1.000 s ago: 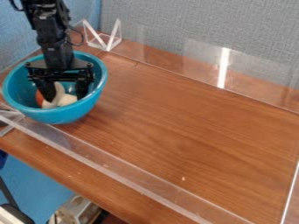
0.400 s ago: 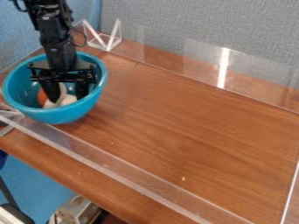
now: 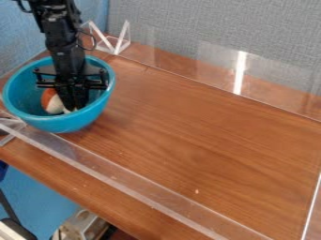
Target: Remove the mushroom from inside the blue bowl and put it on the table
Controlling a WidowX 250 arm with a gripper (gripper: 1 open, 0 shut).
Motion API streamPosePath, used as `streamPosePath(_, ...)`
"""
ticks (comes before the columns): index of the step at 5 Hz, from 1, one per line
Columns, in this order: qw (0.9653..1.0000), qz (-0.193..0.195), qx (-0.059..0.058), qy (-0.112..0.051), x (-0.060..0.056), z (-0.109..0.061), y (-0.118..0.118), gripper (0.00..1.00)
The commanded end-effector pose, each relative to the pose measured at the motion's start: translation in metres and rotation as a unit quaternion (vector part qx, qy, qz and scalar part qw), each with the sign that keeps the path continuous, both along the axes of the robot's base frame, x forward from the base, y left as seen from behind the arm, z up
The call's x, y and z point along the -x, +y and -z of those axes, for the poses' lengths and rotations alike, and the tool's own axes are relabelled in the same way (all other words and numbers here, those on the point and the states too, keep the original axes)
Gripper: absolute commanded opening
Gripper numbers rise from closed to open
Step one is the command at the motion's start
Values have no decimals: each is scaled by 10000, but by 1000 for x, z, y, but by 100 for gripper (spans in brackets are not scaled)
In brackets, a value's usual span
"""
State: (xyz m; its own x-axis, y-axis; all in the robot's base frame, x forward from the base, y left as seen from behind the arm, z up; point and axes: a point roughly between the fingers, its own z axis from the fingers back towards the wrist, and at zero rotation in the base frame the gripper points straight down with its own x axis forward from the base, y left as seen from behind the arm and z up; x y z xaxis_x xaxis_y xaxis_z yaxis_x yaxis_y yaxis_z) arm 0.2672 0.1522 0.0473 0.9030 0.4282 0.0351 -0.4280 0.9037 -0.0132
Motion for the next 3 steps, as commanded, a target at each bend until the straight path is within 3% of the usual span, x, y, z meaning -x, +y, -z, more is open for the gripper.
streamPosePath(1,9991,54,-237,-351,-5,-31,-2,0)
streamPosePath(2,9978,94,-369,-548,-5,-55,-10,0)
streamPosePath(3,9952,151,-376,-892,-4,-91,-27,0)
